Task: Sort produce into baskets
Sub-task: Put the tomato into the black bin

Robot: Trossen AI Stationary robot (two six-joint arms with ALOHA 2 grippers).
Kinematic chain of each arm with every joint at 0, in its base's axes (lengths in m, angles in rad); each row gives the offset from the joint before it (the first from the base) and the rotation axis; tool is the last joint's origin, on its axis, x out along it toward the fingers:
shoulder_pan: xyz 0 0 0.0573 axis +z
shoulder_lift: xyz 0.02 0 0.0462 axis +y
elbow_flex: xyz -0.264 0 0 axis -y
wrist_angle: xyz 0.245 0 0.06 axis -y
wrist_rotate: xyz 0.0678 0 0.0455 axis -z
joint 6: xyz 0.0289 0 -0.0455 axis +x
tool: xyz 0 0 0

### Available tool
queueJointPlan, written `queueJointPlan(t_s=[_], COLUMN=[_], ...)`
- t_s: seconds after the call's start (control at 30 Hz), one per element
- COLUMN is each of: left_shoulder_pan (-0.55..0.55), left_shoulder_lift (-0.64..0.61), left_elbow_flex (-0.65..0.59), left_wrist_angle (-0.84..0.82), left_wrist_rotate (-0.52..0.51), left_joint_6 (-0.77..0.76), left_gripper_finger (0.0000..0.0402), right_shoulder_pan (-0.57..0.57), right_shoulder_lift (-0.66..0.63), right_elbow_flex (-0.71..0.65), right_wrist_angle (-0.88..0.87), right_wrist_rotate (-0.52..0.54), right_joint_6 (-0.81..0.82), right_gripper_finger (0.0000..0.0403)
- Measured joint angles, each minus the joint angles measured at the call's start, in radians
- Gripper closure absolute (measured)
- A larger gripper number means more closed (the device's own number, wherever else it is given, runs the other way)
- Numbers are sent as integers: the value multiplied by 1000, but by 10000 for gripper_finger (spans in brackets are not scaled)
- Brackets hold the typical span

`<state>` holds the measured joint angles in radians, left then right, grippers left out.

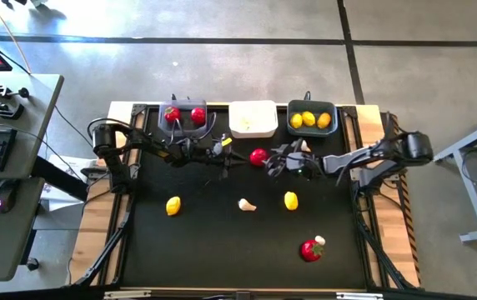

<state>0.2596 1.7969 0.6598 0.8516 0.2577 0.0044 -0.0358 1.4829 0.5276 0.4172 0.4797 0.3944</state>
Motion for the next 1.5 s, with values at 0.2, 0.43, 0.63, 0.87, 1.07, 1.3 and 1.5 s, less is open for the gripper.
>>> queueJointPlan(t_s=[0.2,0.43,0.63,0.87,1.07,1.3,1.5], left_shoulder_pan=[0,0,-1,-1,-8,-8,-8], left_shoulder_lift=[0,0,0,0,0,0,0], left_elbow_flex=[0,0,0,0,0,0,0], left_wrist_angle=[-4,-145,-183,-167,-172,-172,-176], left_wrist_rotate=[0,0,0,0,0,0,0], left_joint_6=[0,-1,0,3,54,70,101], left_gripper_finger=[317,294,293,293,293,293,293], right_shoulder_pan=[-12,-41,-65,-90,-106,-113,-117], right_shoulder_lift=[106,221,289,326,327,329,335], right_elbow_flex=[91,225,319,400,436,493,564], right_wrist_angle=[-1,-172,-270,-415,-486,-547,-633], right_wrist_rotate=[-19,-16,-27,-78,-145,-178,-194], right_joint_6=[-114,-161,-200,-204,-202,-186,-185], right_gripper_finger=[100,100,100,100,111,173,196])
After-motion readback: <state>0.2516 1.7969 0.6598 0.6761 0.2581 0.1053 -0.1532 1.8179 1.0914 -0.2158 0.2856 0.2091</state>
